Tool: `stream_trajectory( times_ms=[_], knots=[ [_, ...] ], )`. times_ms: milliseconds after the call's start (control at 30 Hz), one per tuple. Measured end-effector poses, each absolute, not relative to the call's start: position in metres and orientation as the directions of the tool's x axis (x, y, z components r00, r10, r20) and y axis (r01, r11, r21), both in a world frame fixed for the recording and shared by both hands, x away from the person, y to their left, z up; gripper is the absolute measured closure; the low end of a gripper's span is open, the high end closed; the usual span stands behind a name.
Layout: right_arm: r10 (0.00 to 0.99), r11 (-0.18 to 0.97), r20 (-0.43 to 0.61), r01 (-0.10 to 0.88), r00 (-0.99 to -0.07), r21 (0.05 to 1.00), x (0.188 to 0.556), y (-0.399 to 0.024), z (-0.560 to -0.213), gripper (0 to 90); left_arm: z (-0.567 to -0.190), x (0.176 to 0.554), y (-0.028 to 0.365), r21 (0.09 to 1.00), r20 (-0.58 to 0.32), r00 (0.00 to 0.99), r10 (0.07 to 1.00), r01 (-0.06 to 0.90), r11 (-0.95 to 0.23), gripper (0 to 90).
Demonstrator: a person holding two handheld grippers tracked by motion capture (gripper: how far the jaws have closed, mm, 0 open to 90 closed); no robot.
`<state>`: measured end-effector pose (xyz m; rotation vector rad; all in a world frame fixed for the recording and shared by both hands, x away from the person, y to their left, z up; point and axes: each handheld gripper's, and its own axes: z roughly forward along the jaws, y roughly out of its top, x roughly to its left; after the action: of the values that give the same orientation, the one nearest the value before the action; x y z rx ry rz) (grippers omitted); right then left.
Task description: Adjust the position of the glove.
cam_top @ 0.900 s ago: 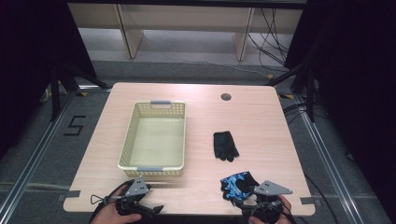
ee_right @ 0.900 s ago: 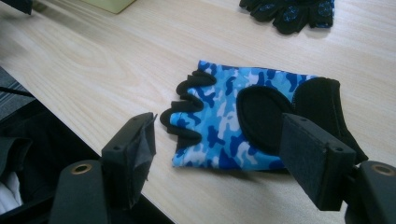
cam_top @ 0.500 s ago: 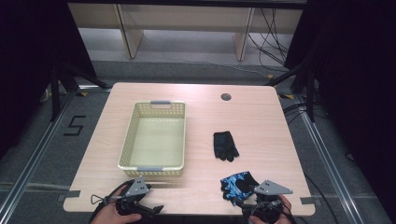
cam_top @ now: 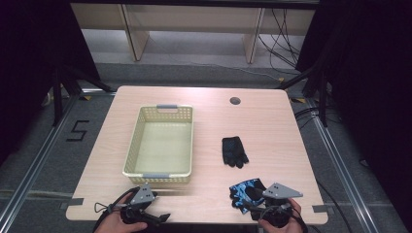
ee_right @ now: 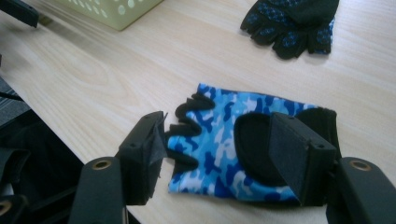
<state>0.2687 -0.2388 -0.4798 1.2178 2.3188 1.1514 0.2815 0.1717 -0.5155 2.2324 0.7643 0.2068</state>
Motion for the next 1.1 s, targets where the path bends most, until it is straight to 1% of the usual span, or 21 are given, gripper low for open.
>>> stream_trajectory(
  times_ms=[133,167,200,267,333,367,400,467,633,700,800,833,867,900,1000,1033,1067,1100],
  knots=[
    [0.786,0.34,0.086,0.543,-0.613,0.767,0.278,-0.237,-0.475,41.6,-0.515,0.282,0.172,0.703,-0.087,0.809,0.582,0.463,-0.539,14.8],
    [0.798,0.323,0.103,0.566,-0.593,0.758,0.277,-0.235,-0.472,42.6,-0.516,0.281,0.171,0.703,-0.1,0.796,0.597,0.481,-0.524,14.8],
    [0.782,0.355,0.071,0.537,-0.619,0.765,0.283,-0.236,-0.471,43.3,-0.516,0.281,0.171,0.704,-0.1,0.796,0.597,0.48,-0.523,14.8],
    [0.784,0.354,0.066,0.533,-0.617,0.768,0.288,-0.234,-0.468,44.0,-0.515,0.281,0.172,0.705,-0.088,0.804,0.588,0.468,-0.533,14.8],
    [0.779,0.358,0.066,0.528,-0.624,0.77,0.293,-0.231,-0.466,46.5,-0.515,0.281,0.172,0.707,-0.086,0.804,0.588,0.465,-0.533,14.8],
    [0.79,0.351,0.077,0.551,-0.609,0.757,0.294,-0.227,-0.464,47.0,-0.515,0.281,0.172,0.707,-0.085,0.804,0.589,0.465,-0.532,14.8],
    [0.78,0.37,0.051,0.526,-0.624,0.766,0.299,-0.227,-0.463,47.5,-0.516,0.281,0.171,0.704,-0.106,0.797,0.594,0.482,-0.521,14.8],
    [0.776,0.376,0.052,0.528,-0.628,0.762,0.306,-0.222,-0.461,50.0,-0.516,0.281,0.172,0.703,-0.097,0.794,0.599,0.481,-0.523,14.8],
    [0.774,0.386,0.042,0.523,-0.631,0.76,0.326,-0.214,-0.454,51.2,-0.515,0.281,0.172,0.706,-0.095,0.797,0.597,0.476,-0.524,14.8],
    [0.773,0.394,0.032,0.519,-0.633,0.759,0.335,-0.213,-0.452,51.5,-0.514,0.281,0.172,0.707,-0.076,0.809,0.583,0.456,-0.541,14.8],
    [0.777,0.398,0.022,0.518,-0.629,0.757,0.344,-0.212,-0.452,52.6,-0.515,0.281,0.172,0.703,-0.092,0.799,0.594,0.475,-0.529,14.8],
    [0.782,0.401,0.028,0.537,-0.623,0.742,0.352,-0.213,-0.451,54.3,-0.515,0.281,0.172,0.704,-0.096,0.797,0.596,0.478,-0.525,14.8],
    [0.782,0.401,0.028,0.537,-0.623,0.742,0.352,-0.213,-0.451,54.3,-0.515,0.281,0.172,0.704,-0.096,0.797,0.596,0.478,-0.525,14.8],
    [0.784,0.413,0.014,0.538,-0.621,0.735,0.362,-0.215,-0.453,55.7,-0.515,0.28,0.172,0.706,-0.105,0.798,0.594,0.48,-0.52,14.8],
    [0.795,0.414,0.013,0.559,-0.606,0.718,0.37,-0.216,-0.453,56.6,-0.515,0.281,0.172,0.706,-0.098,0.797,0.595,0.477,-0.523,14.8],
    [0.799,0.422,-0.001,0.559,-0.602,0.713,0.378,-0.217,-0.453,57.2,-0.515,0.281,0.172,0.705,-0.095,0.798,0.595,0.476,-0.526,14.8],
    [0.803,0.417,0.003,0.566,-0.595,0.711,0.382,-0.217,-0.452,57.2,-0.514,0.282,0.173,0.703,-0.078,0.81,0.582,0.458,-0.544,14.8],
    [0.806,0.418,0.001,0.57,-0.592,0.707,0.387,-0.217,-0.452,57.2,-0.515,0.281,0.172,0.702,-0.095,0.799,0.593,0.476,-0.53,14.8]
  ],
)
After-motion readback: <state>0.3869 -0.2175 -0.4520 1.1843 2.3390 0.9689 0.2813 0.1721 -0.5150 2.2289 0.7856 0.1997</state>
